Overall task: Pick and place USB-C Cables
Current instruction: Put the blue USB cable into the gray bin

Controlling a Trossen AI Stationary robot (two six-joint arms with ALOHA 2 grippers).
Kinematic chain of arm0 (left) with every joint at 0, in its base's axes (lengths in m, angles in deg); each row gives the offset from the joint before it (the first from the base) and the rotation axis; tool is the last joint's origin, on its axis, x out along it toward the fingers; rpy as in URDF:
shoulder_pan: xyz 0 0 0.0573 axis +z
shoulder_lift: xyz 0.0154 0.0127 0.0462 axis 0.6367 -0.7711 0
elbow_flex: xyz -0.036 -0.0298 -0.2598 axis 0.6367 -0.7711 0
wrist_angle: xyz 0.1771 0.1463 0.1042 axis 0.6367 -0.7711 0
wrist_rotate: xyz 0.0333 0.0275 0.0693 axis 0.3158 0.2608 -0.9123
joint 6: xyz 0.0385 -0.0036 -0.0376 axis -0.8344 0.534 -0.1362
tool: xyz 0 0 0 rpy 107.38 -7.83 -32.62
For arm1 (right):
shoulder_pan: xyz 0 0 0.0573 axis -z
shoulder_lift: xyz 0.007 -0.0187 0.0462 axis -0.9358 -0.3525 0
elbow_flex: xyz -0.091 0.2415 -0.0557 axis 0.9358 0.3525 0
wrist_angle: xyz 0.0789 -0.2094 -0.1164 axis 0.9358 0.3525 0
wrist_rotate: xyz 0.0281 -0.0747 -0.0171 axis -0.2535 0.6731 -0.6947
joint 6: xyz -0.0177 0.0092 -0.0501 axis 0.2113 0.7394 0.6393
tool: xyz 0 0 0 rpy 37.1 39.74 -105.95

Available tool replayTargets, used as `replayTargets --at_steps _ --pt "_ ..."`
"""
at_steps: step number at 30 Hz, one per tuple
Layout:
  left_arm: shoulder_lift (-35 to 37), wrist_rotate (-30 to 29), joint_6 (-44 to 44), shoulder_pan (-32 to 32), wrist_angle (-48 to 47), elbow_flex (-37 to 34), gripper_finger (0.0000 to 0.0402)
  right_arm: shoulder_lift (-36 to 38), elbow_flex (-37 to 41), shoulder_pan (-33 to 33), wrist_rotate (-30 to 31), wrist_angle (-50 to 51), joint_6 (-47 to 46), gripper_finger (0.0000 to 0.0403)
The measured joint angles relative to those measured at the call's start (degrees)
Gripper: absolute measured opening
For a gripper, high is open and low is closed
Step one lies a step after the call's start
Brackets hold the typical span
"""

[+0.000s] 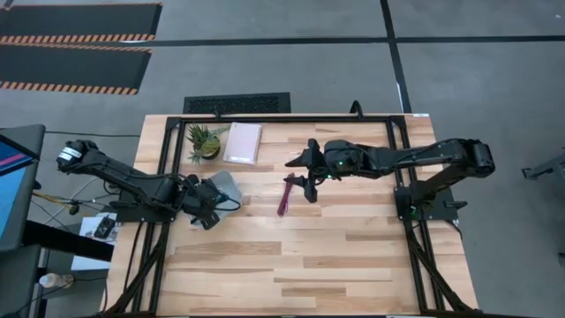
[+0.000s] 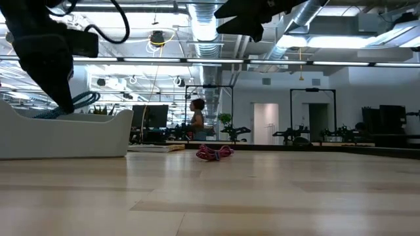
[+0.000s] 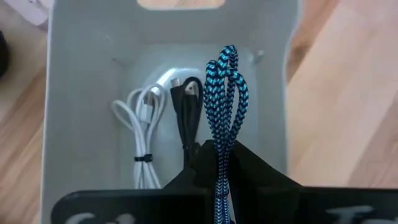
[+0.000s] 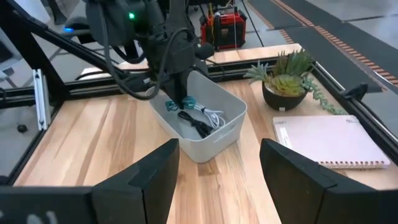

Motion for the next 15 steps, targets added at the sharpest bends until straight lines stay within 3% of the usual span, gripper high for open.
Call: replayTargets --at_steps 15 --pt "-0.38 3.60 -4.83 5.33 6.86 -6.56 0.0009 0.00 0.00 0.00 0.00 0.16 0.11 0.0248"
